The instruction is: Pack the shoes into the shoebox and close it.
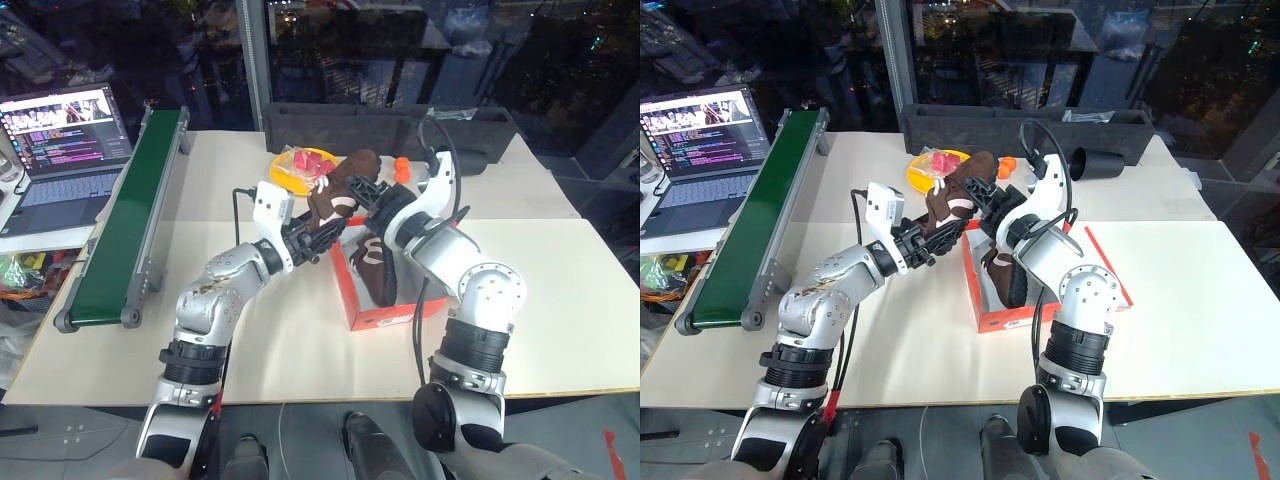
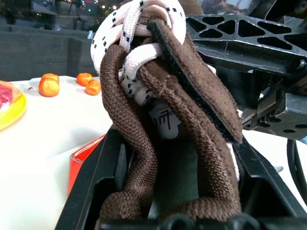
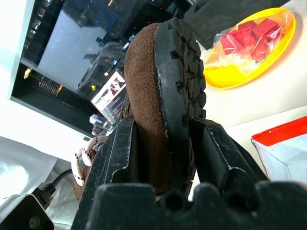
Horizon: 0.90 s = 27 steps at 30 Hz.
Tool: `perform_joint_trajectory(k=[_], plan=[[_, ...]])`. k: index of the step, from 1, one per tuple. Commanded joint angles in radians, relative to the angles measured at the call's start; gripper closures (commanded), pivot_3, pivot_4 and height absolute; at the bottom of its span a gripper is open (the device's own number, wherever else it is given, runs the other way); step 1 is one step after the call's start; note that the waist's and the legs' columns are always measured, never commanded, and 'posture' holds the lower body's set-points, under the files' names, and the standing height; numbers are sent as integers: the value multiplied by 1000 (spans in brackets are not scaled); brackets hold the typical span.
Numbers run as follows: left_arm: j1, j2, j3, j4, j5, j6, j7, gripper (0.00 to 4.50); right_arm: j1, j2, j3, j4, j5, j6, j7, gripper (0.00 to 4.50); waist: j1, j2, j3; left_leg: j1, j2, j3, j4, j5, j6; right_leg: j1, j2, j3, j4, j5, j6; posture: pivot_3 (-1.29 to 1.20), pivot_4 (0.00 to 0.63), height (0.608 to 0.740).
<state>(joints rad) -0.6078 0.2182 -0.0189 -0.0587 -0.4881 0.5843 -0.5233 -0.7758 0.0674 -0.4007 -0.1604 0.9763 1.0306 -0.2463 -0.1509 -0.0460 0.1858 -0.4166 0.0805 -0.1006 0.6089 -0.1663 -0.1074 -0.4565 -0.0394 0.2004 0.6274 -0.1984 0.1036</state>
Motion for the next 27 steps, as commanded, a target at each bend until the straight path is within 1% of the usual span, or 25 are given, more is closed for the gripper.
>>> perform_joint_trajectory(k=[1, 3, 7, 10, 13, 15, 17, 20, 27], plan=[[-1, 12, -24, -30, 21, -10, -16, 898, -27, -8, -11, -30, 43, -51, 0, 2746, 0, 0, 0, 0, 0, 0, 0, 0, 0, 0, 0, 0, 0, 0, 0, 0, 150, 707], [-1, 4, -2, -28, 1, 8, -7, 225, -32, -18, -23, -24, 39, -68, -7, 2746, 1, 0, 0, 0, 0, 0, 0, 0, 0, 0, 0, 0, 0, 0, 0, 0, 150, 707], [14, 23, 27, -25, 0, 20, 1, 225, -74, -82, -82, 3, -37, -214, -42, 2746, 2, 0, 0, 0, 0, 0, 0, 0, 0, 0, 0, 0, 0, 0, 0, 0, 150, 707], [39, 40, 29, -32, 9, 21, -8, 225, -102, -156, -104, 38, -64, -259, -36, 2746, 2, 1, 1, 0, 0, 0, 0, 0, 0, 0, 0, 0, -1, 0, 0, 0, 150, 707], [56, 51, 28, -31, 19, 18, -6, 225, -105, -260, -53, 74, -79, -182, 23, 2746, 2, 2, 1, -1, 0, 0, -1, 0, 0, 0, 0, 0, -2, 0, 0, 0, 150, 707], [59, 51, 30, -22, 22, 14, 0, 225, -108, -302, -22, 114, -50, -101, 66, 2746, -2, 2, 1, 0, 0, 0, -1, 0, 0, 0, 0, 0, -2, 0, 0, 0, 150, 707], [62, 53, 23, -18, 27, 11, -2, 225, -104, -334, 18, 149, -61, -41, 109, 2746, -6, 2, 1, 0, 0, 0, -1, 0, 0, 0, 0, 0, -1, 0, 0, 0, 150, 707], [65, 50, 18, -22, 28, 12, -3, 225, -96, -360, 48, 189, -84, -4, 154, 2746, -6, 3, 2, 1, 0, 0, -1, 0, 0, 0, 0, 0, -1, 0, -1, 0, 150, 707], [76, 48, 22, -41, 25, 22, 7, 225, -68, -458, 176, 283, -190, 28, 320, 2746, 7, 4, 2, -2, 0, 0, -1, 0, 0, 0, 0, 0, -3, 0, 0, 0, 150, 707]])
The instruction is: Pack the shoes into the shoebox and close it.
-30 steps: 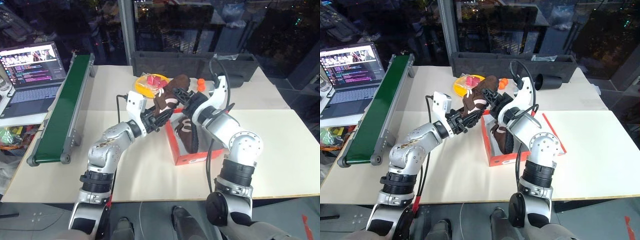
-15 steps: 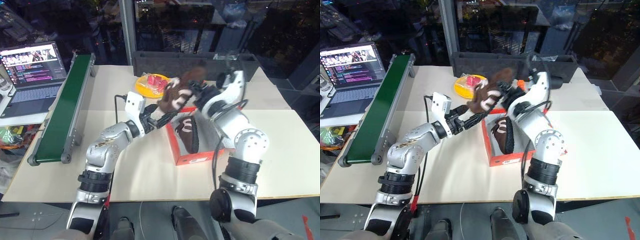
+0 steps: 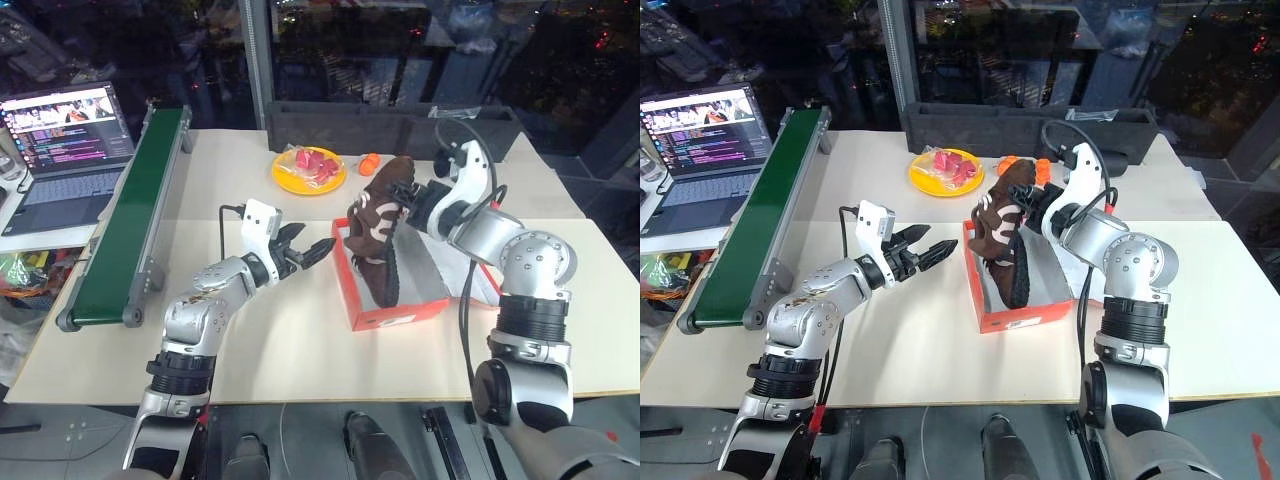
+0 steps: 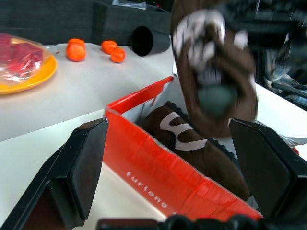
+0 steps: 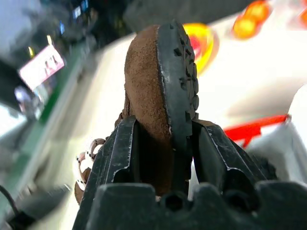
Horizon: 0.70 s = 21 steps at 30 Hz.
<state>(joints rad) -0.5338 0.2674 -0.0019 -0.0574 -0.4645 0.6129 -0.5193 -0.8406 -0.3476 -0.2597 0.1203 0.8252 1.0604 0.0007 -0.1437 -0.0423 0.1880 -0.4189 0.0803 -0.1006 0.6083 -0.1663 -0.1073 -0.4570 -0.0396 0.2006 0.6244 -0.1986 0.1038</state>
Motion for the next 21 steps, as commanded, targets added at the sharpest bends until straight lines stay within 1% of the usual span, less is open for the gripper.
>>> perform_joint_trajectory(k=[1, 4, 8, 14, 21], plan=[[4, 0, 6, -47, 0, -5, 4, 225, -2, -51, 48, 13, -50, 2, 95, 2746, 0, 0, 0, 0, 0, 0, 0, 0, 0, 0, 0, 0, 0, 0, 0, 0, 150, 707], [11, 0, 8, -56, -2, -2, 9, 225, 3, -78, 90, 41, -96, 1, 148, 2746, 0, 0, 0, 0, 0, 0, 1, 0, 0, 0, 0, 0, 0, 0, 0, 0, 150, 707], [20, 1, 9, -70, -4, 3, 16, 225, 15, -130, 180, 57, -171, 5, 238, 2746, -2, 0, 0, 0, 0, 0, 1, 0, 0, 0, 0, 0, 0, 0, 0, 0, 150, 707], [25, 2, 12, -74, -4, 3, 26, 225, 45, -217, 357, 23, -326, -53, 362, 2746, 2, 0, 0, 1, 0, 0, 1, 0, 0, 0, 0, 0, 0, 0, 0, 0, 150, 707], [24, 6, 15, -65, 2, -2, 33, 225, 0, -316, 469, -57, -439, -92, 496, 2746, 19, 0, 0, 2, 0, 0, 1, 0, 0, 1, 0, 0, 0, 0, 0, 0, 150, 707]])
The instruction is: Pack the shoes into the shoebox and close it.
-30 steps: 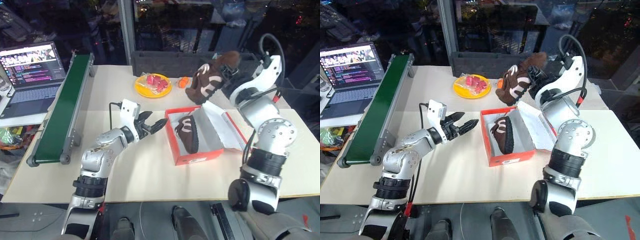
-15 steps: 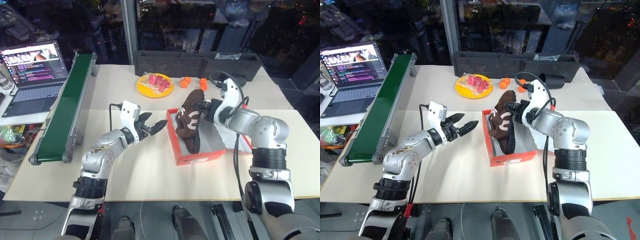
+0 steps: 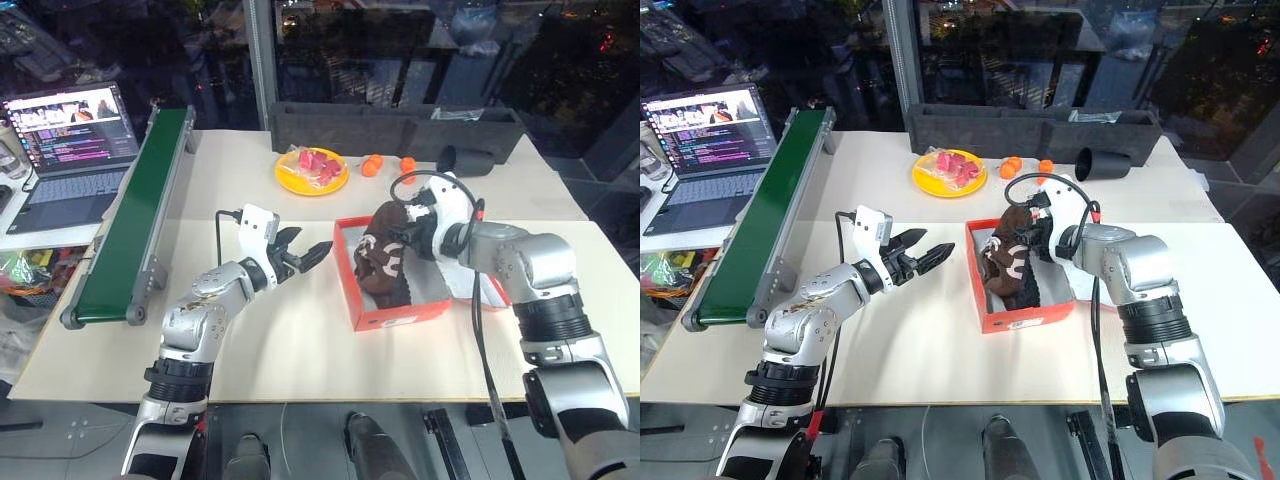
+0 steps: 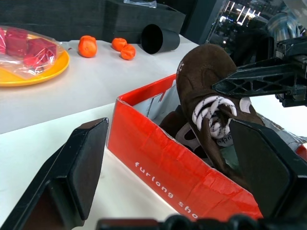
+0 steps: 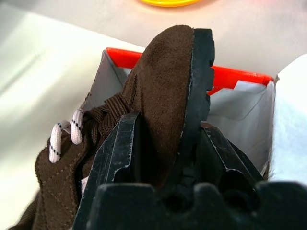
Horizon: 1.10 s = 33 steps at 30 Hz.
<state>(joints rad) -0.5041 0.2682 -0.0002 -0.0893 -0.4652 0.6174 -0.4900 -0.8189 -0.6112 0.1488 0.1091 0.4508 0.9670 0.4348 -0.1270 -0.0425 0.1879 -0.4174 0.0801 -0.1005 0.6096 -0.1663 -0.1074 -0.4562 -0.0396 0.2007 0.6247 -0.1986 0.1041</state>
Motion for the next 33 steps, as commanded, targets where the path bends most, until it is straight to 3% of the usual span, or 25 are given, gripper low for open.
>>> perform_joint_trajectory(k=[1, 5, 13, 33], plan=[[-5, 6, 14, -31, 3, -7, 4, 225, -33, -62, 74, -57, -75, 2, 82, 2746, 5, 0, 0, 0, 0, 0, 0, 0, 0, 0, 0, 0, 0, 0, 0, 0, 150, 707], [-7, 4, 11, -34, 1, -5, 5, 225, -77, -110, 142, -46, -184, -66, 121, 2746, 10, 0, 0, 0, 0, 0, 0, 0, 0, 0, 0, 0, 0, 0, 0, 0, 150, 707], [-6, 5, 14, -43, -7, 4, 8, 225, -169, -86, 128, -58, -269, -83, 138, 2746, 4, 0, 0, -1, 0, 0, 0, 0, 0, -1, 0, 0, 0, 0, 0, 0, 150, 707], [-15, 17, 23, -25, -9, 1, 4, 225, 7, -28, 88, -175, -149, 178, 265, 2746, 9, 0, 0, -1, 0, 0, 0, 0, 0, -1, 0, 0, 1, 0, 0, 0, 150, 707]])
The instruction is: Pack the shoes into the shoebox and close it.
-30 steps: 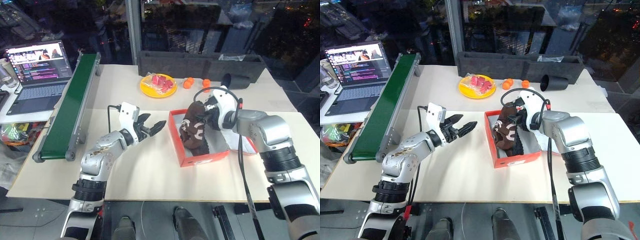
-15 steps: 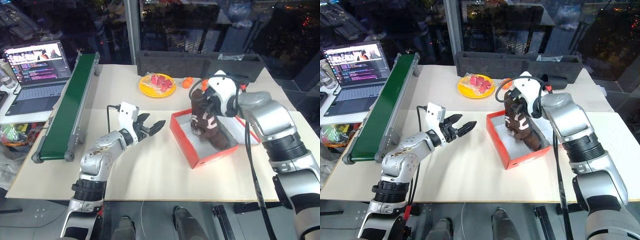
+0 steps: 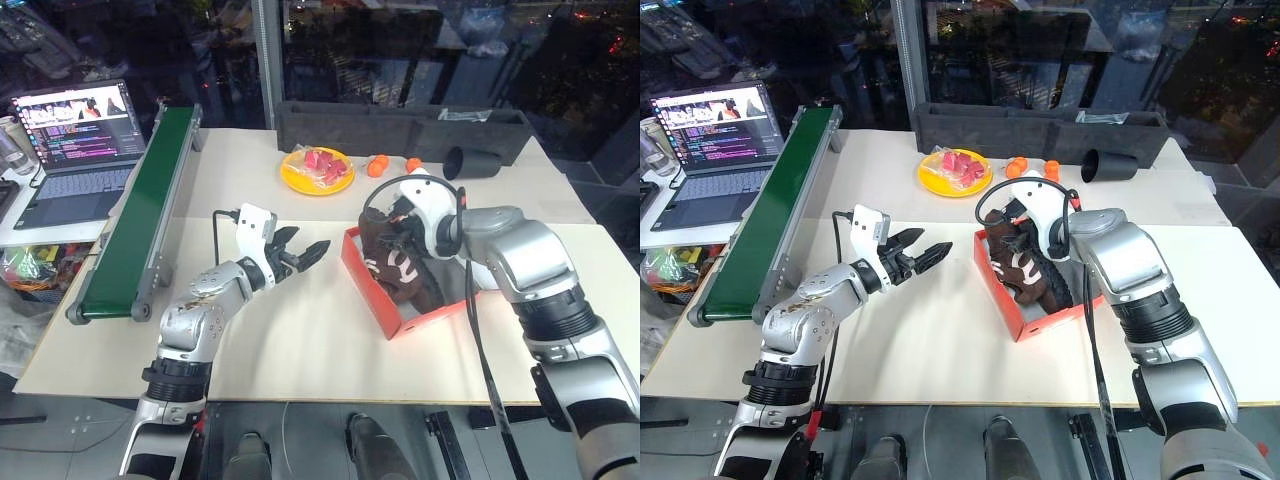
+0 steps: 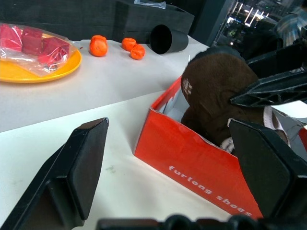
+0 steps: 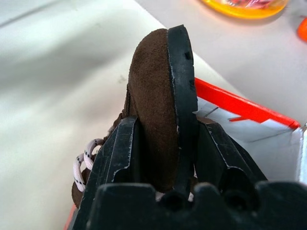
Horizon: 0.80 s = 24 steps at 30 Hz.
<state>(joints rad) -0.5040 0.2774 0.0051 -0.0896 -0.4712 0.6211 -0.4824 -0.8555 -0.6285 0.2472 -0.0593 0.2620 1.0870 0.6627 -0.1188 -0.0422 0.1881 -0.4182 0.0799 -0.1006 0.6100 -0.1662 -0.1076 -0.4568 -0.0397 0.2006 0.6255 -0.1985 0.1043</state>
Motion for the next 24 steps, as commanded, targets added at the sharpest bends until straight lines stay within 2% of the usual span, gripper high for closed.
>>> perform_joint_trajectory(k=[1, 7, 11, 15, 20, 22, 24], plan=[[-16, 8, 17, -23, -2, -4, -4, 225, 62, -4, -10, 15, 48, 70, 49, 2746, 1, 0, 0, 0, 0, 0, 0, 0, 0, 0, 0, 0, 0, 0, 0, 0, 150, 707], [-16, 2, 13, -16, 0, -10, -7, 225, 107, 0, 81, 303, -21, -49, 129, 2746, -1, -2, -1, 1, 0, 0, 1, 0, 0, 1, 0, 0, 1, 0, 0, 0, 150, 707], [-15, -3, 10, -11, 3, -13, -8, 225, 67, 13, 158, 482, -85, -163, 204, 2746, 0, -3, -2, 9, 0, 0, 1, 0, 0, 11, 0, 0, -1, -1, 0, 0, 150, 707], [-18, -8, 7, -5, 4, -14, -8, 225, 23, 63, 230, 692, -164, -294, 274, 2746, 0, -10, -7, 16, 0, 0, 2, 0, 0, 22, 0, 0, -5, -6, -6, 0, 150, 707], [-18, -7, -3, -1, 10, -13, -12, 225, -50, 175, 187, 965, -229, -435, 207, 2746, -13, -22, -18, 26, 0, 0, 1, -1, 0, 37, 0, -1, -13, -6, -6, 0, 150, 707], [-17, -5, -2, -5, 9, -10, -12, 225, -68, 194, 157, 1008, -236, -465, 170, 2746, -21, -29, -25, 28, 0, 0, 2, -1, -1, 39, 0, -1, -13, -6, -6, 0, 150, 707], [-17, -2, 0, -9, 7, -7, -11, 225, -79, 205, 123, 1028, -238, -476, 147, 2746, -28, -30, -26, 30, 0, 0, 3, -1, -1, 42, 0, -1, -14, -6, -6, 0, 150, 707]])
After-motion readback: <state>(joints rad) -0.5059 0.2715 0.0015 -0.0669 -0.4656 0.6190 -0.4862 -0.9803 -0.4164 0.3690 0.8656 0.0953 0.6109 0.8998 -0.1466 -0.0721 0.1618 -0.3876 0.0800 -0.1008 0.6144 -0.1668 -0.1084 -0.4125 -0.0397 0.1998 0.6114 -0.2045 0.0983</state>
